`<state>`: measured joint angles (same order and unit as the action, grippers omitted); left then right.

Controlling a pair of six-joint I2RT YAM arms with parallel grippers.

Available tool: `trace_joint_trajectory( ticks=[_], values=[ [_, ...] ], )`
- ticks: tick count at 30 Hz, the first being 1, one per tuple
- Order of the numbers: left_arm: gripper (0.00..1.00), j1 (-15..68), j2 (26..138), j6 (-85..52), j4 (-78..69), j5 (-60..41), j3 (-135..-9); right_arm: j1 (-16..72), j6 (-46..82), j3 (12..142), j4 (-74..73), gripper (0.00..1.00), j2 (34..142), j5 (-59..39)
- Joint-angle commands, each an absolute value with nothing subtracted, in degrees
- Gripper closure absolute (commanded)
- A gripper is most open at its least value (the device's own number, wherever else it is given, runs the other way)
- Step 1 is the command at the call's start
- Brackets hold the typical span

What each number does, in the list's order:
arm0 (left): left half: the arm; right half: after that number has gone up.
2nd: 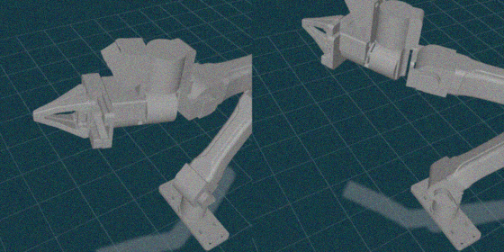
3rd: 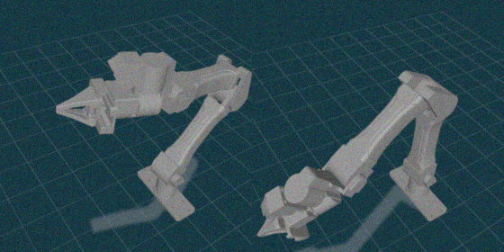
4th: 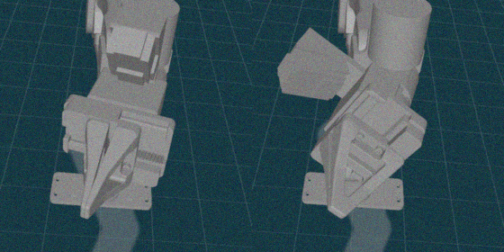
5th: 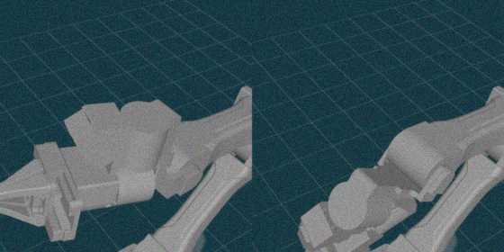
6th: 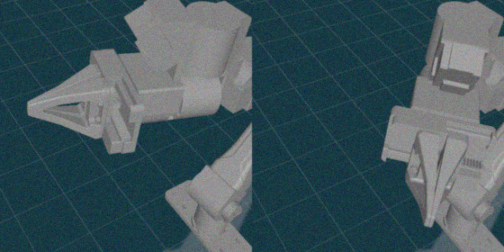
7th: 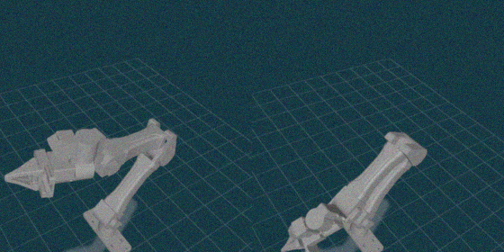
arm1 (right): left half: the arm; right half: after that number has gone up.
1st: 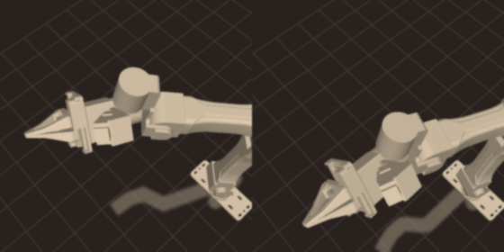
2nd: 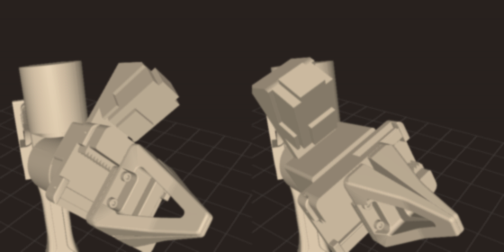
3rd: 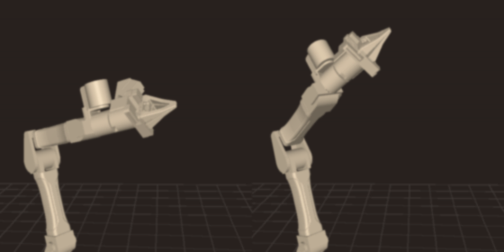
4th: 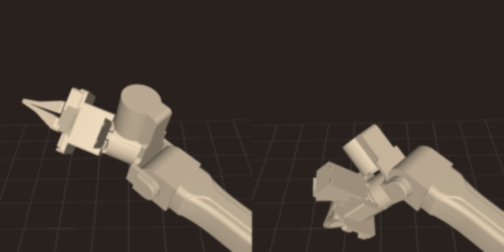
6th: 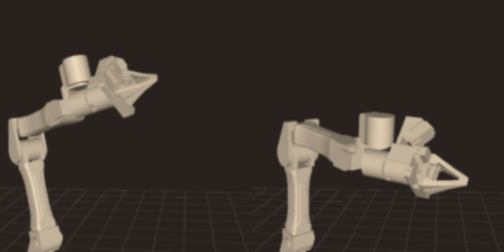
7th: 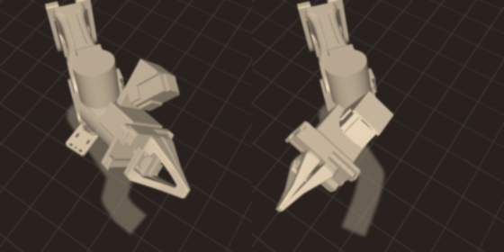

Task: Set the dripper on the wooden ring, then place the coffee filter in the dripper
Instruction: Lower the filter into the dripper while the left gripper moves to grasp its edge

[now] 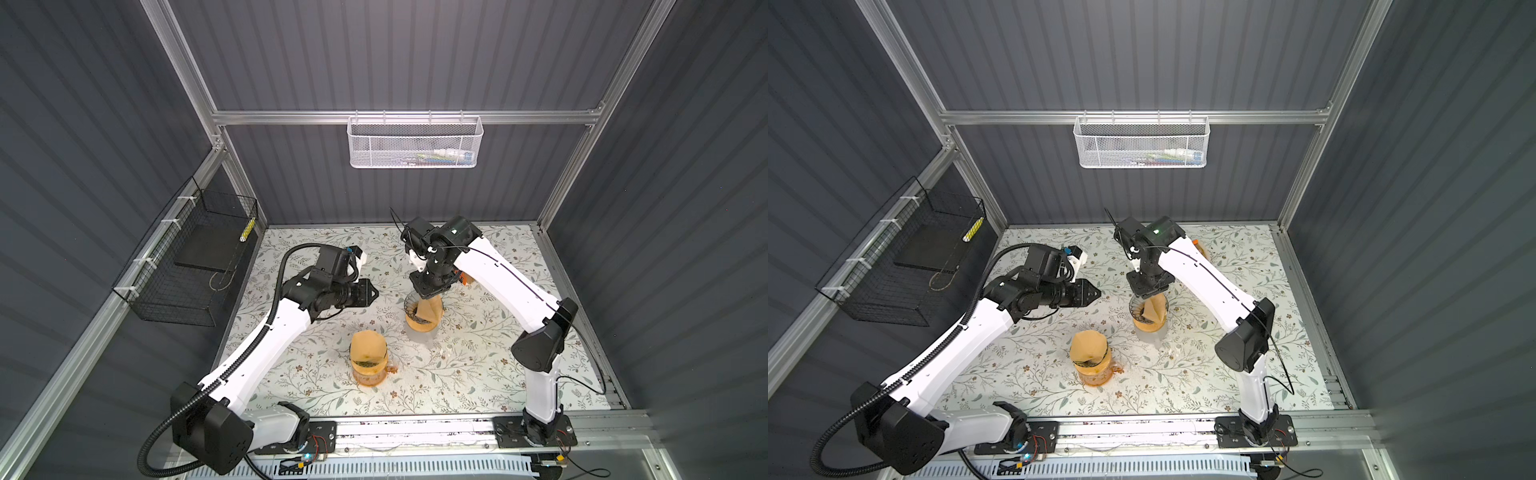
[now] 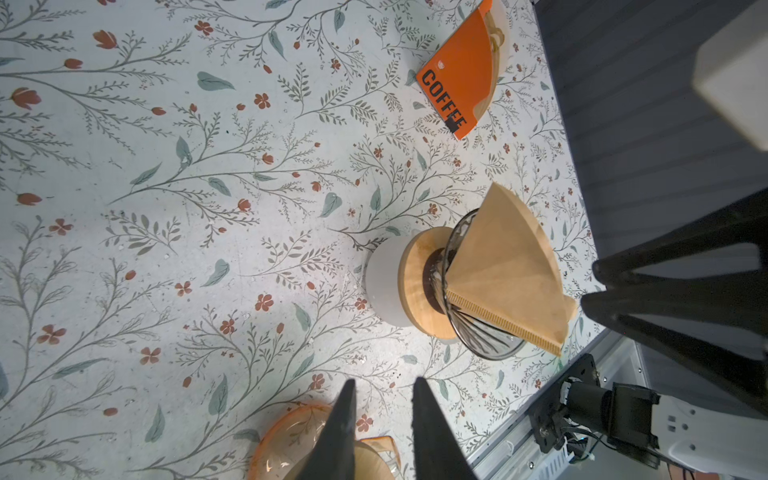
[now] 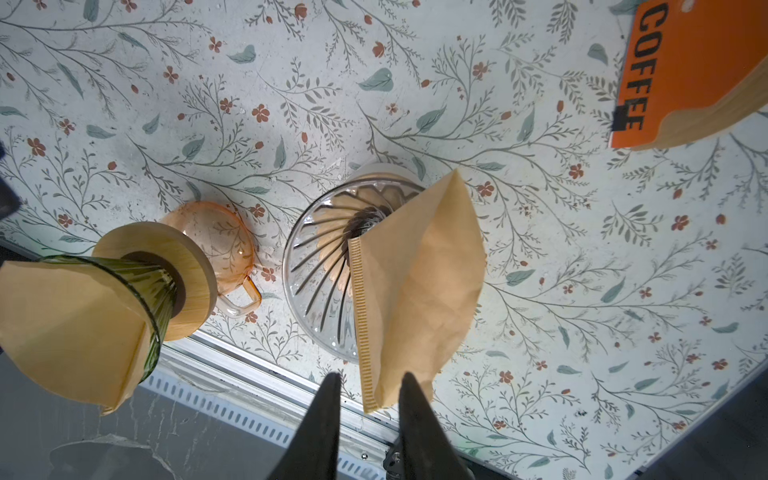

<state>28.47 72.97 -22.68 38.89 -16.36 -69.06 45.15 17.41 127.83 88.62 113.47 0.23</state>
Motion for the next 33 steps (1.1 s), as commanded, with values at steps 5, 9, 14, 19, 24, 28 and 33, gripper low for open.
trace_joint_trajectory(
  ticks=[5,9,14,19,24,28,33],
  values=[
    [0.75,34.1,77.6,-22.6,39.2,-20.4,-77.0,42.2,21.1,115.7,79.3,0.69,102.6,-3.4],
    [0.75,38.3,82.8,-23.2,40.3,-20.2,-83.1,38.1,23.4,102.0,70.4,0.69,94.1,-7.1],
    [0.76,42.3,89.0,-23.9,41.3,-19.3,-88.2,32.5,25.9,87.3,60.4,0.69,84.7,-10.8],
    [0.77,45.2,94.4,-24.1,42.9,-16.9,-93.8,30.6,25.8,81.2,55.4,0.71,81.0,-12.4],
    [0.78,45.5,97.6,-24.6,44.6,-15.6,-96.6,30.4,25.3,80.4,53.4,0.72,81.2,-13.9],
    [0.79,45.8,99.0,-24.8,45.4,-15.3,-97.2,30.3,24.7,80.4,52.5,0.71,81.5,-14.3],
    [0.79,45.9,98.8,-25.0,45.0,-15.0,-95.7,30.2,24.4,80.9,53.0,0.72,82.1,-14.5]
  ],
)
